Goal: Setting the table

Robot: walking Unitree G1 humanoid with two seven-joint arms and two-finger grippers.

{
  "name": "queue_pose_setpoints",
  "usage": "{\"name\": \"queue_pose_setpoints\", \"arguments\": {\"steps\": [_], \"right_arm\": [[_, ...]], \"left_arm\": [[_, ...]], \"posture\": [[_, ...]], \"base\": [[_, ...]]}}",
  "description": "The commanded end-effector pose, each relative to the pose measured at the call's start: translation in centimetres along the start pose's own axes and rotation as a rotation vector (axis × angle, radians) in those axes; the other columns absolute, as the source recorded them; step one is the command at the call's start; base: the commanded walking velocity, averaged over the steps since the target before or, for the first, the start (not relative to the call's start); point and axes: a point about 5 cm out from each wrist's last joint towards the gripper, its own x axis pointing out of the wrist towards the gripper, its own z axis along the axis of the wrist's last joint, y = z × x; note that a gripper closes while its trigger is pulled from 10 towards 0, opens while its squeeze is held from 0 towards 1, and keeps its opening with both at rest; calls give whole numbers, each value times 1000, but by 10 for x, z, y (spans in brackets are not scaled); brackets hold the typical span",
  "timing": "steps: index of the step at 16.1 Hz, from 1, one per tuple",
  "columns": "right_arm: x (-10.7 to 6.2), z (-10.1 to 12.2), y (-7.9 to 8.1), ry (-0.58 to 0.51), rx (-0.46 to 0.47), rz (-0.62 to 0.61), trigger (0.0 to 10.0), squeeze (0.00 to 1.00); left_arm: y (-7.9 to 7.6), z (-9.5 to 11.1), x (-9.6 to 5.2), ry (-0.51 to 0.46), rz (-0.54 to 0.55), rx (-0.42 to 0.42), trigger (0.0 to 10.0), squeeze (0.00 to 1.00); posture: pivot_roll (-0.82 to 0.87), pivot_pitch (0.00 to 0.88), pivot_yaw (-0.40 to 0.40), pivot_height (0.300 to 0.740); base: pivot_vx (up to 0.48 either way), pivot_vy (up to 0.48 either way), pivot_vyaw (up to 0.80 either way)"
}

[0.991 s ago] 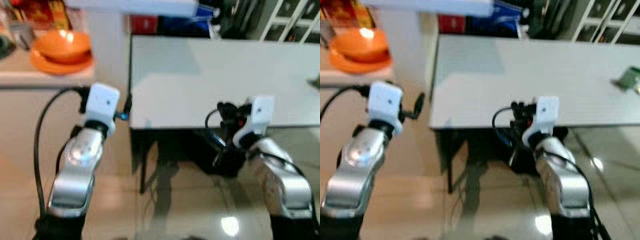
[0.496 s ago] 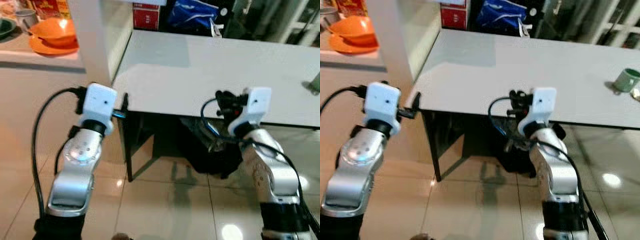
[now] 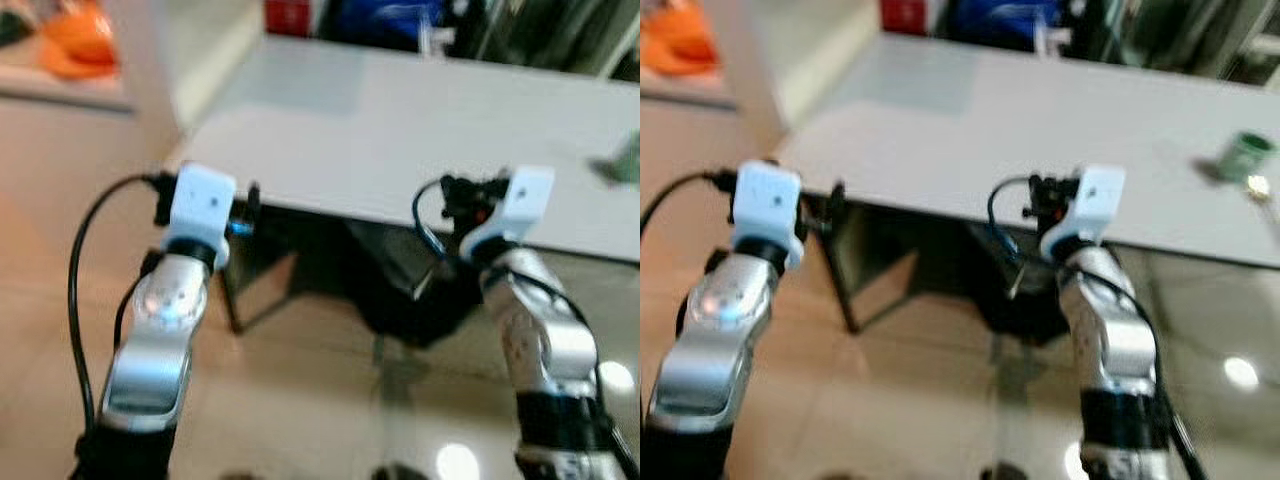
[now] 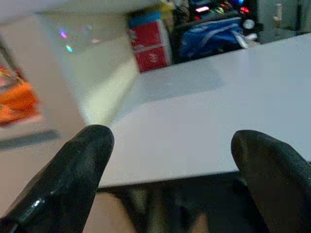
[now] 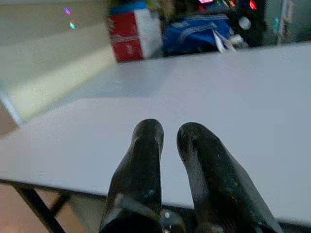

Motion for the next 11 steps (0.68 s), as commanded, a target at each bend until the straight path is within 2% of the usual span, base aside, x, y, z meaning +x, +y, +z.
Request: {"name": "queue_pose_setpoints", "arguments": {"steps": [1,4,8,11], "right_arm": [[-2,10,-7,-40,-2,-41,10000,0],[-7,9,-10,-56,-33,-52,10000,0],[-6,12,-5,-63,-24,-52,10000,0],[-7,10,-4,-53,-17,-52,10000,0]], "left_arm": [[-6,2,0,-5,-17,2,10000,0],[-7,3,2,-3,-19,1,10000,0],[-1,1,6,11,12,-6,10000,0],[-4,3,4,3,-2,2,10000,0]], "posture": [[-30,68,-36,740],[-25,71,-31,740],[-36,82,-26,740],[-37,79,-25,740]], "base": [[0,-480,0],[0,-480,0],[0,-480,0],[0,-480,0]]}}
